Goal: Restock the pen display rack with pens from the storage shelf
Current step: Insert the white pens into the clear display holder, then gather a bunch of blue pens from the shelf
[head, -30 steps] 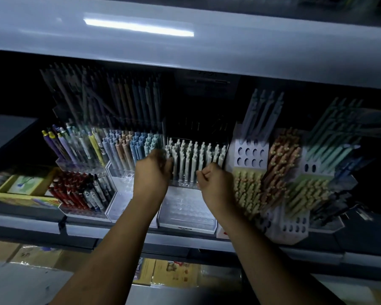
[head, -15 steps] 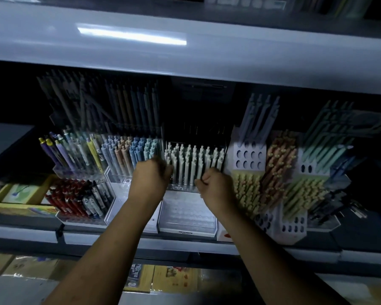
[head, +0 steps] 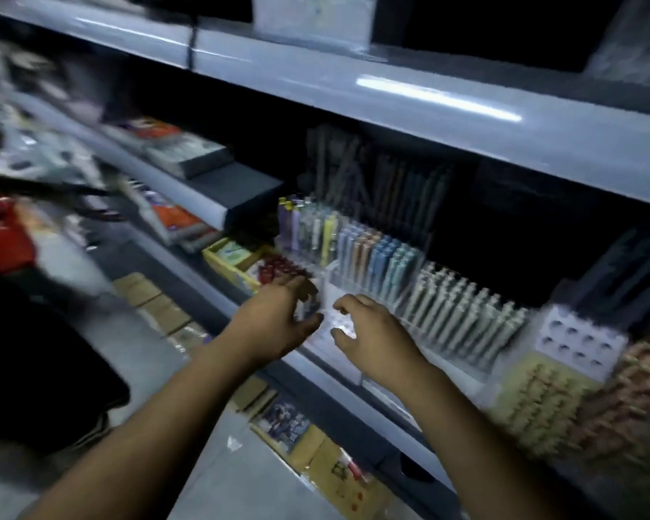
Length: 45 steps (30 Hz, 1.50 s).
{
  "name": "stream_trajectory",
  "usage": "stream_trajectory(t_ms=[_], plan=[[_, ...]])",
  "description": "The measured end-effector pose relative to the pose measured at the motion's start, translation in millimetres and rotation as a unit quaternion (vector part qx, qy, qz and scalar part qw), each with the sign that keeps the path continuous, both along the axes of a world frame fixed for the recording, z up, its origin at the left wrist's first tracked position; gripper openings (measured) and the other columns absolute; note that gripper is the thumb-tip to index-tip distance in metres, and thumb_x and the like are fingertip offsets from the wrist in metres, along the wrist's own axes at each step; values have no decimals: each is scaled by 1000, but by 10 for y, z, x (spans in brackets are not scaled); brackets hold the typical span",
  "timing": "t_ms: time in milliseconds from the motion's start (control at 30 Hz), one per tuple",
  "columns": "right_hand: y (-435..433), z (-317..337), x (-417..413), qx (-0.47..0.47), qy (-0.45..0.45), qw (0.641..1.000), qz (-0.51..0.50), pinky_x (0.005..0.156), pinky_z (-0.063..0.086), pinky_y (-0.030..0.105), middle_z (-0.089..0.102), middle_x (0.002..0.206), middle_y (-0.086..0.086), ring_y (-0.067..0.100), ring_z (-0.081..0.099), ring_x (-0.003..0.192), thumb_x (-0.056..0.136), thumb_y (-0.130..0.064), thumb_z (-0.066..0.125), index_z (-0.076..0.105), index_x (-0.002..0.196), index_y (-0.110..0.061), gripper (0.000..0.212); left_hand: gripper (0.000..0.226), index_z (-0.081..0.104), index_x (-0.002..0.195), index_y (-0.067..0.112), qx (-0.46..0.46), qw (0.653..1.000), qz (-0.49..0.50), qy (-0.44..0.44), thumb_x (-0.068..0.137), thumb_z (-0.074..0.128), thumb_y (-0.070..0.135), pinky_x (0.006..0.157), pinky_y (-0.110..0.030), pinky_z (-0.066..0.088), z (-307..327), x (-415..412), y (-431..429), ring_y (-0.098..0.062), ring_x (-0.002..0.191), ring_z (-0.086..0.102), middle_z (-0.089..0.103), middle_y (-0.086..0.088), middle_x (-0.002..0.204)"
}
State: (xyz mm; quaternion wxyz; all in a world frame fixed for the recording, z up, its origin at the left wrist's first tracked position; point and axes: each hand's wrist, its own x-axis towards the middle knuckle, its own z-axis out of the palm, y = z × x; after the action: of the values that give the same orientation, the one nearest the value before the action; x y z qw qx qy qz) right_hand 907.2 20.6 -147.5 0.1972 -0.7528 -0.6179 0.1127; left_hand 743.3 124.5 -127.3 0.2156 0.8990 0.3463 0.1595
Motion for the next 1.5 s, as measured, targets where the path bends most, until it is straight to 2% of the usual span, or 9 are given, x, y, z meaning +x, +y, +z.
stream_trajectory(t_ms=[133, 333, 467, 667, 833, 933, 1033, 1200, 1500], plan=[[280, 61, -638, -20, -10, 996, 88, 91, 51, 42, 52, 134, 3, 26, 56, 114, 102, -34, 56, 49, 138, -19, 39, 38, 61, 113, 24, -11, 997, 67, 43, 88, 62, 53, 82, -39, 54, -27, -892, -104, -23, 97, 63, 60, 2, 107], [528, 195, -2017, -18, -33, 978, 204, 90, 52, 45, 54, 129, 3, 28, 58, 112, 100, -30, 56, 54, 130, -19, 32, 37, 62, 117, 31, -15, 979, 194, 56, 91, 58, 58, 82, -37, 56, -57, -2468, -368, -13, 95, 64, 62, 13, 110], [663, 352, -3163, -11, -56, 961, 272, 82, 53, 40, 56, 122, 1, 24, 59, 103, 99, -34, 57, 55, 130, -21, 33, 35, 59, 114, 32, -9, 962, 262, 78, 87, 58, 54, 81, -39, 55, -28, -3668, -492, -15, 99, 61, 57, 11, 105], [761, 636, -5139, -6, -67, 931, 359, 90, 46, 35, 53, 132, -3, 22, 55, 119, 100, -36, 56, 49, 137, -24, 40, 29, 60, 111, 31, -19, 938, 337, 83, 87, 62, 47, 83, -42, 56, 158, -5595, -664, -15, 97, 61, 60, 10, 108], [1017, 795, -6625, 11, -42, 922, 384, 91, 52, 43, 55, 121, 0, 24, 57, 112, 94, -34, 61, 53, 126, -24, 35, 11, 55, 96, 43, -2, 918, 392, 68, 88, 61, 48, 83, -41, 56, 322, -6997, -605, -11, 95, 60, 60, 16, 101], [1282, 863, -7368, 12, -17, 916, 401, 92, 52, 41, 55, 120, -3, 20, 56, 110, 91, -34, 62, 54, 124, -27, 34, 29, 60, 115, 35, -14, 902, 427, 58, 88, 61, 47, 84, -40, 56, 429, -7679, -415, -12, 95, 61, 62, 15, 107], [1692, 826, -7984, 12, -2, 909, 416, 89, 53, 40, 54, 115, -7, 17, 56, 107, 91, -30, 62, 57, 117, -30, 27, 44, 59, 115, 35, -13, 892, 449, 53, 78, 54, 59, 85, -40, 55, 454, -8269, -78, -9, 91, 59, 60, 17, 104], [2661, 715, -8907, 15, 2, 898, 440, 92, 54, 41, 54, 129, -6, 17, 57, 113, 93, -34, 60, 51, 135, -26, 43, 30, 59, 118, 34, 2, 875, 481, 60, 90, 64, 45, 86, -37, 54, 381, -9120, 759, -8, 95, 58, 57, 17, 102], [4493, 955, -10234, 9, 22, 887, 461, 97, 52, 41, 55, 133, 0, 20, 56, 117, 95, -32, 60, 51, 137, -24, 44, 28, 61, 117, 31, -6, 846, 531, 52, 91, 66, 42, 90, -39, 54, 644, -10290, 2312, -12, 103, 59, 61, 14, 107]])
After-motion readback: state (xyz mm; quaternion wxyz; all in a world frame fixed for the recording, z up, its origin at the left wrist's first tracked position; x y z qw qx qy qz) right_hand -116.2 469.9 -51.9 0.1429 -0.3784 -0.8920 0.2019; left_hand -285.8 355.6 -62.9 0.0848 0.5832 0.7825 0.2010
